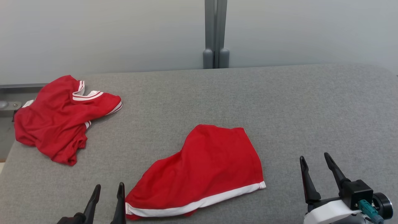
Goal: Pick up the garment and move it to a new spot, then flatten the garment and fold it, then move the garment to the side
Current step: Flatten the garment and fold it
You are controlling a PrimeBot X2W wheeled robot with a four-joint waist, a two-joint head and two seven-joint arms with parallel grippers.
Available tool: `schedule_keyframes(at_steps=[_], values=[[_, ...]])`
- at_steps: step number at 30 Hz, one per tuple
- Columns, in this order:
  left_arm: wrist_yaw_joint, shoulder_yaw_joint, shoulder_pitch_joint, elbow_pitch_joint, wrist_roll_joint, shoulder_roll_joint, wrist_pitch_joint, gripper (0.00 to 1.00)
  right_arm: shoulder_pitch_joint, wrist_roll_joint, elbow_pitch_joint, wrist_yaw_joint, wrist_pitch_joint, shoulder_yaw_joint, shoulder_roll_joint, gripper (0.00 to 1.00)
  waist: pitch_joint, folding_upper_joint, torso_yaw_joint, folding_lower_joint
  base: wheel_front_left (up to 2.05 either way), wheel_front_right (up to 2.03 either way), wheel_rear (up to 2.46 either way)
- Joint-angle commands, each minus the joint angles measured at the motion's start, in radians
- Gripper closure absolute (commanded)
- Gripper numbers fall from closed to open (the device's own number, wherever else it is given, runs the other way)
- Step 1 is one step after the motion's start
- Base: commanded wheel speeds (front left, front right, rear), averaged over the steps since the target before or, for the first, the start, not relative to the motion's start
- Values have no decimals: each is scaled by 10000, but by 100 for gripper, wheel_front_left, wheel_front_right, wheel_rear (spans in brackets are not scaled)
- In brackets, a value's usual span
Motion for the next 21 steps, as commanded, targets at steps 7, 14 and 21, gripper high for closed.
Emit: schedule_keyframes(at_steps=[7, 14, 21], values=[[-44, -221, -387, -33, -80, 273, -4, 0, -105, 181, 206, -10, -27, 156, -31, 0, 121, 0, -101, 0, 0, 0, 0], [-46, -311, -351, -4, -285, 485, -4, 0, -488, 450, 521, -10, -27, 376, -31, 0, 137, 0, -242, 0, 0, 0, 0], [-39, -653, -125, 744, -685, 1501, 1087, 0, -1510, 405, 2013, -12, 854, 1441, -52, 0, 68, 0, -334, 0, 0, 0, 0]])
